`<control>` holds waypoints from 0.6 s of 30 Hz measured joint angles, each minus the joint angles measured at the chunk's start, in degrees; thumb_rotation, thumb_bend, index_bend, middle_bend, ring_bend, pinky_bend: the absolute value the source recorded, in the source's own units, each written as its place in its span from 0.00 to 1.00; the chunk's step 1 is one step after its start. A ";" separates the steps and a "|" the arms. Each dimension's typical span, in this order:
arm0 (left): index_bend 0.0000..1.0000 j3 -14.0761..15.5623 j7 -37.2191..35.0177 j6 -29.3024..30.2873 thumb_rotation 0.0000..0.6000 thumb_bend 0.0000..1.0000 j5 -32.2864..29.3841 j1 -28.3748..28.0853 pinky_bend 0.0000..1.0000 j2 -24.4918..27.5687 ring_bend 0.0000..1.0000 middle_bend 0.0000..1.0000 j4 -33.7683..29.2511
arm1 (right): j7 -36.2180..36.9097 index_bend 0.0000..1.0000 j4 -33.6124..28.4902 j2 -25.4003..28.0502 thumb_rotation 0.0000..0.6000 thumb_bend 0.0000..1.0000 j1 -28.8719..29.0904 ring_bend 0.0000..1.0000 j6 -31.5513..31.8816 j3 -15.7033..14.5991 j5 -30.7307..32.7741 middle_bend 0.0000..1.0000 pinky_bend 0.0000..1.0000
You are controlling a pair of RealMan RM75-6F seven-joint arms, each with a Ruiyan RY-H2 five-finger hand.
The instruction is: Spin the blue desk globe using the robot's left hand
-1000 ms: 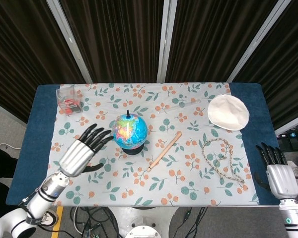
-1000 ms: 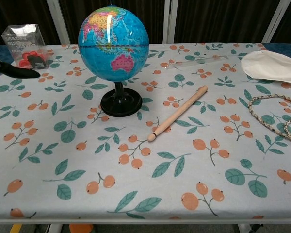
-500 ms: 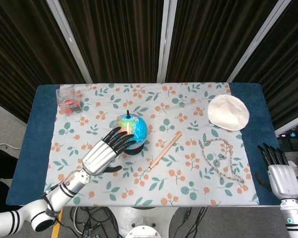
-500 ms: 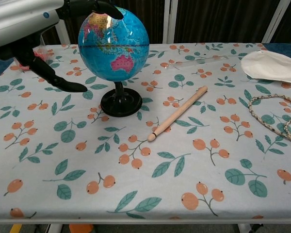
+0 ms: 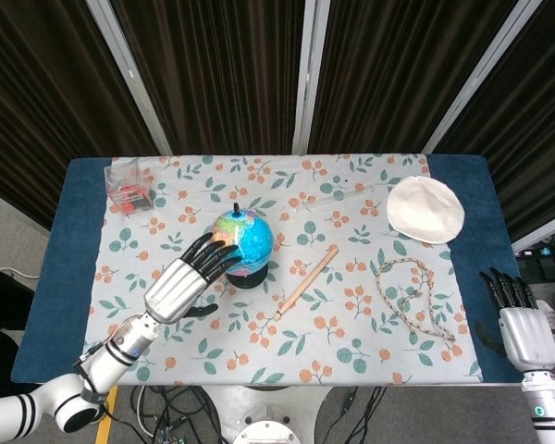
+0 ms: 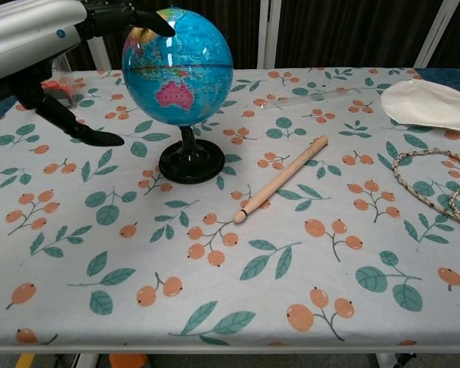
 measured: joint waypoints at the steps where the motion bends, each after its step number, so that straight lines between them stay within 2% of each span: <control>1: 0.14 0.13 -0.04 0.13 1.00 0.11 -0.15 0.14 0.04 0.11 0.08 0.11 0.04 | -0.06 0.00 -0.03 -0.01 1.00 0.30 0.00 0.00 0.02 0.01 0.00 0.00 0.00; 10: 0.14 1.33 -0.76 1.59 1.00 0.11 -1.74 1.91 0.04 2.08 0.08 0.11 1.13 | -0.39 0.00 -0.26 0.08 1.00 0.30 0.02 0.00 -0.07 0.00 0.06 0.00 0.00; 14: 0.14 1.78 -0.95 1.69 1.00 0.11 -3.56 2.96 0.04 3.23 0.13 0.11 1.72 | -0.78 0.00 -0.49 0.03 1.00 0.30 0.14 0.00 -0.31 -0.02 0.08 0.00 0.00; 18: 0.14 1.59 -0.89 1.82 1.00 0.11 -6.26 4.03 0.04 4.45 0.12 0.11 1.83 | -1.11 0.00 -0.81 0.05 1.00 0.30 0.21 0.00 -0.23 0.06 0.01 0.00 0.00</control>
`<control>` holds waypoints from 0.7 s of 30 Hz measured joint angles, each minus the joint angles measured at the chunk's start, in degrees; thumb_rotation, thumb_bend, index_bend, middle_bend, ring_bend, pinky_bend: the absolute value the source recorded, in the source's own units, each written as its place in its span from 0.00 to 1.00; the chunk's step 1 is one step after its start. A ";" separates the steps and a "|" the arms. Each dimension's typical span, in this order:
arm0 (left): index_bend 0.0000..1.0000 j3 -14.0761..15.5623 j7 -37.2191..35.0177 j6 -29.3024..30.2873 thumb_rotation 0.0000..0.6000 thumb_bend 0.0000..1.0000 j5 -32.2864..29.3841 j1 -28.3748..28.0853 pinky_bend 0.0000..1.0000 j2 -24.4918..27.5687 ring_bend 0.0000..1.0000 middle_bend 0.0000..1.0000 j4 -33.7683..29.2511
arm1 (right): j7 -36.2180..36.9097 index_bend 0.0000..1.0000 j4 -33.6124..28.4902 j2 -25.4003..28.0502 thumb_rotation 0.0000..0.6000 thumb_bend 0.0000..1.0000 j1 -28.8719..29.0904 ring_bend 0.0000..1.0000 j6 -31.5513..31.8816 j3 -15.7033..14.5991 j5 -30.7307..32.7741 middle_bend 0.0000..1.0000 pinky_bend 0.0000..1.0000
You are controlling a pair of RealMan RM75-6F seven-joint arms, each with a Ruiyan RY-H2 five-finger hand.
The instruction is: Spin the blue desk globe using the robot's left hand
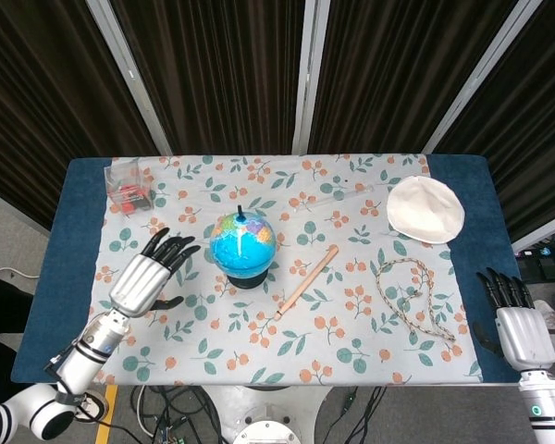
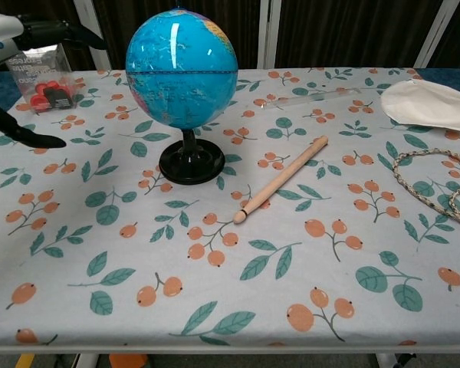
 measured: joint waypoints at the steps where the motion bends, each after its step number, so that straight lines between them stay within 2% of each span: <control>1: 0.14 -0.13 -0.03 0.28 1.00 0.11 -0.29 0.24 0.04 0.24 0.11 0.11 0.04 | -0.06 0.00 -0.05 0.03 1.00 0.30 0.00 0.00 0.02 0.02 0.01 0.00 0.00; 4: 0.14 -0.67 -0.22 1.66 1.00 0.11 -0.09 0.49 0.04 0.52 0.08 0.11 0.08 | -0.24 0.00 -0.24 0.13 1.00 0.31 -0.03 0.00 0.14 0.04 0.02 0.00 0.00; 10: 0.14 -1.74 -0.25 3.48 1.00 0.11 2.91 -0.40 0.04 0.59 0.07 0.11 -1.38 | -0.28 0.00 -0.22 0.03 1.00 0.31 -0.03 0.00 0.02 -0.05 -0.02 0.00 0.00; 16: 0.14 -1.90 0.48 1.65 1.00 0.11 6.71 -3.69 0.04 -1.09 0.07 0.11 -3.18 | -0.03 0.00 0.15 -0.22 1.00 0.31 0.04 0.00 -0.21 -0.09 0.10 0.00 0.00; 21: 0.14 -2.12 1.44 -1.11 1.00 0.11 7.28 -6.09 0.04 -3.42 0.08 0.11 -3.59 | 0.69 0.00 0.68 -0.28 1.00 0.31 -0.03 0.00 -0.31 -0.08 0.33 0.00 0.00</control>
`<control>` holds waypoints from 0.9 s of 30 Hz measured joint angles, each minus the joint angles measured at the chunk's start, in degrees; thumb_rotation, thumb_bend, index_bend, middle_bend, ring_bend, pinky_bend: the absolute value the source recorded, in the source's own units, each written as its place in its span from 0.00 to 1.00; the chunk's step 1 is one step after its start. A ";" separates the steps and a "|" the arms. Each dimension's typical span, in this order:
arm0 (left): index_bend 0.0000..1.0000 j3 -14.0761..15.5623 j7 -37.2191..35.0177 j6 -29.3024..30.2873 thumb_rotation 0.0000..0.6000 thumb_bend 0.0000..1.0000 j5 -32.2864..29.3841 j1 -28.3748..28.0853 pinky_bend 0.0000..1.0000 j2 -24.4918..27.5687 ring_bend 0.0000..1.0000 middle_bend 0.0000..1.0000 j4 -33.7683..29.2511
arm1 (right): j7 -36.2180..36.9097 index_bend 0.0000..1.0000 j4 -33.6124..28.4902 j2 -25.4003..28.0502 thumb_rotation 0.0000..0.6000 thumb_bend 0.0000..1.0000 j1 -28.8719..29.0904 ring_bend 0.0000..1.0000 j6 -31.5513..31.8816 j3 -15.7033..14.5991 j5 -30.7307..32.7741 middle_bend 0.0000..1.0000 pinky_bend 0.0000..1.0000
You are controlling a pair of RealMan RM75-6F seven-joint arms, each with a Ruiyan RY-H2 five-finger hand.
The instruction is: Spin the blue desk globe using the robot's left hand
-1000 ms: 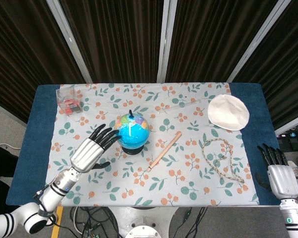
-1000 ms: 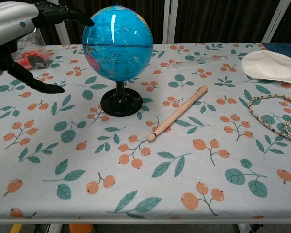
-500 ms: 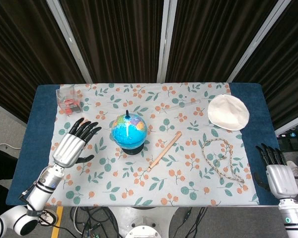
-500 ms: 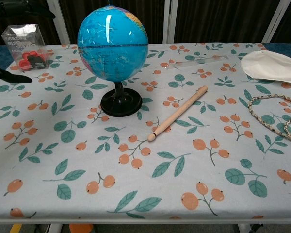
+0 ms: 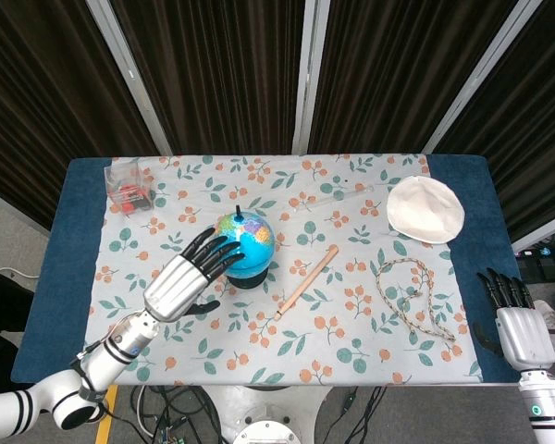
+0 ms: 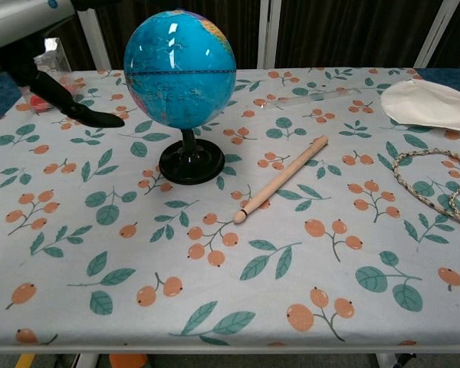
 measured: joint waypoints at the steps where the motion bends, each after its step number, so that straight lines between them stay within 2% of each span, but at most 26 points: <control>1: 0.14 -0.04 0.11 -0.44 1.00 0.11 -0.11 -0.31 0.04 -0.34 0.08 0.11 0.07 | 0.15 0.00 0.09 -0.01 1.00 0.31 -0.01 0.00 0.00 0.00 0.01 0.00 0.00; 6: 0.14 -0.18 0.47 -1.79 1.00 0.11 -1.44 -1.21 0.04 -1.45 0.07 0.11 1.48 | 0.77 0.00 0.59 -0.01 1.00 0.31 -0.12 0.00 0.08 -0.03 0.00 0.00 0.00; 17: 0.14 1.44 0.28 -0.27 1.00 0.11 -2.96 0.69 0.04 -0.88 0.08 0.11 2.14 | 0.20 0.00 0.53 -0.28 1.00 0.30 0.02 0.00 -0.12 -0.11 -0.16 0.00 0.00; 23: 0.14 2.57 0.28 0.38 1.00 0.11 -5.88 3.21 0.04 0.76 0.11 0.11 1.93 | -0.13 0.00 0.38 -0.32 1.00 0.31 0.07 0.00 -0.22 -0.14 -0.13 0.00 0.00; 27: 0.14 2.92 -0.22 1.44 1.00 0.11 -7.90 5.15 0.04 2.34 0.17 0.11 2.40 | -0.25 0.00 0.29 -0.27 1.00 0.31 0.06 0.00 -0.21 -0.07 0.01 0.00 0.00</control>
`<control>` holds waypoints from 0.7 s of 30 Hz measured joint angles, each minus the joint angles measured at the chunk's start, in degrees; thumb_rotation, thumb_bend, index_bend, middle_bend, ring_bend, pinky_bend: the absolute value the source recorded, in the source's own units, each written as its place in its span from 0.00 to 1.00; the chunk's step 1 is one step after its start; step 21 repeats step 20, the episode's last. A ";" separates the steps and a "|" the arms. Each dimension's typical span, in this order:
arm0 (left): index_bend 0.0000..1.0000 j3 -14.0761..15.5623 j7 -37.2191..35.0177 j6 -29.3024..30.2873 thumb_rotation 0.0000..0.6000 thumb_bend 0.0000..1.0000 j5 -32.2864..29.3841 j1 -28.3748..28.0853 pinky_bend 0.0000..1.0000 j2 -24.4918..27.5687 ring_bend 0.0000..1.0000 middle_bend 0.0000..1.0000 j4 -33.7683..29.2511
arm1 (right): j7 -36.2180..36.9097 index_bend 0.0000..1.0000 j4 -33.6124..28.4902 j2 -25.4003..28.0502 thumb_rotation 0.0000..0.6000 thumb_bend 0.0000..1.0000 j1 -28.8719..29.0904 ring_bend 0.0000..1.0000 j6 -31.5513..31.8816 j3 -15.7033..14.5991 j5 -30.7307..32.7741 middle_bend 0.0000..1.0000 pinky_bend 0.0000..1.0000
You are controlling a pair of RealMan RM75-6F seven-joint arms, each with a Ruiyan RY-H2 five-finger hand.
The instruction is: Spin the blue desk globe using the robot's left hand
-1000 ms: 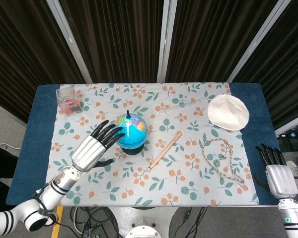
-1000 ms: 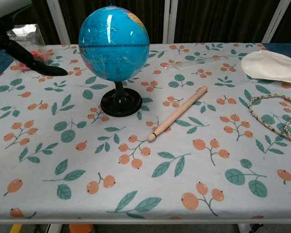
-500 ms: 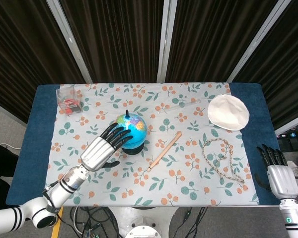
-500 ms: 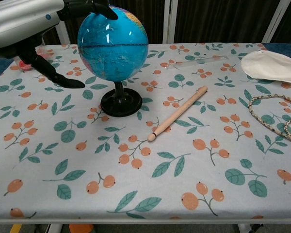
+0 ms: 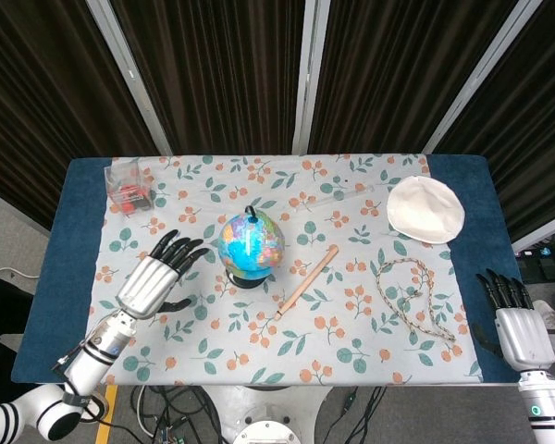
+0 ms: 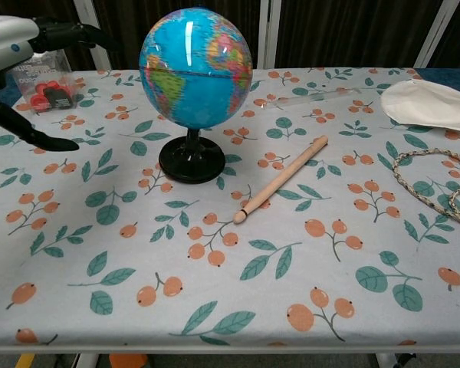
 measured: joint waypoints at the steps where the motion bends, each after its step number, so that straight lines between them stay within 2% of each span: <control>1: 0.14 0.07 -0.27 0.25 1.00 0.11 -0.57 0.49 0.04 0.47 0.19 0.11 0.07 | -0.05 0.00 -0.01 0.00 1.00 0.31 0.00 0.00 -0.01 -0.01 -0.01 0.00 0.00; 6: 0.14 0.69 -1.69 2.93 1.00 0.11 -1.93 3.48 0.04 2.84 0.18 0.11 1.10 | -0.34 0.00 -0.32 -0.02 1.00 0.31 0.12 0.00 -0.10 -0.07 -0.21 0.00 0.00; 13: 0.14 2.37 -3.66 7.33 1.00 0.11 -3.24 8.81 0.04 5.07 0.09 0.11 3.24 | -0.77 0.00 -1.44 0.34 1.00 0.31 0.21 0.00 0.23 0.11 -0.41 0.00 0.00; 21: 0.15 4.71 -6.21 11.66 1.00 0.11 -5.07 15.55 0.04 6.92 0.06 0.11 8.12 | -1.87 0.00 -2.25 -0.05 1.00 0.31 0.55 0.00 -0.10 0.11 -0.58 0.00 0.00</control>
